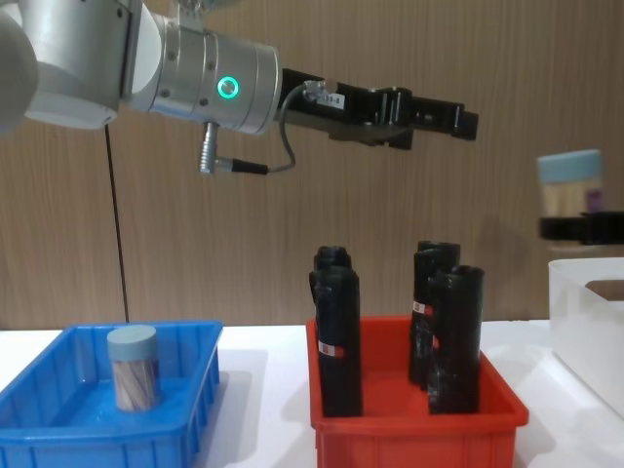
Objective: Pick the cotton swabs from the blue box and place them into the white box.
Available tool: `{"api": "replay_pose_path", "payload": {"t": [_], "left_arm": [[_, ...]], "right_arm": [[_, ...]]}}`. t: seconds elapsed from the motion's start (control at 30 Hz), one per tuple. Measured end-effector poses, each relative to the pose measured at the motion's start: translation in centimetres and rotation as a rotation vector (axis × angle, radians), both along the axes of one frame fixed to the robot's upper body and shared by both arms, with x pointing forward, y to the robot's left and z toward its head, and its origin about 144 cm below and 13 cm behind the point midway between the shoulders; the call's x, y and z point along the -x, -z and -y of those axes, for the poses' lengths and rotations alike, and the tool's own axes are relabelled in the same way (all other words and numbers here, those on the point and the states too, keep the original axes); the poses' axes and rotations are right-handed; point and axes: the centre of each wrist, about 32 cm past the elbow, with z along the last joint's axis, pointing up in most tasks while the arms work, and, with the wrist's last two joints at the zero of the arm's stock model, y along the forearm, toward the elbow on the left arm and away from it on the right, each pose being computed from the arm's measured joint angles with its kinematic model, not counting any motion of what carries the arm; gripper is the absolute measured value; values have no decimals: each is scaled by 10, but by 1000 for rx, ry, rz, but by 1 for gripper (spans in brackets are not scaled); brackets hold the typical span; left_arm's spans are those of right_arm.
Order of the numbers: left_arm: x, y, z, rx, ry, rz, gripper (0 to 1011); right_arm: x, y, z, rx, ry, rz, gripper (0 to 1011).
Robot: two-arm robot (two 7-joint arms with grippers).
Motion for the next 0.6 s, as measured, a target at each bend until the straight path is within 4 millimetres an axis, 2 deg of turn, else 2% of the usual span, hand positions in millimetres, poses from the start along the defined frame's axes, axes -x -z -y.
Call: {"api": "replay_pose_path", "payload": {"t": [0.6], "left_arm": [[0,0,0,0,0,0,999]], "right_arm": [[-22,23,48,73,185,-49,659]]}}
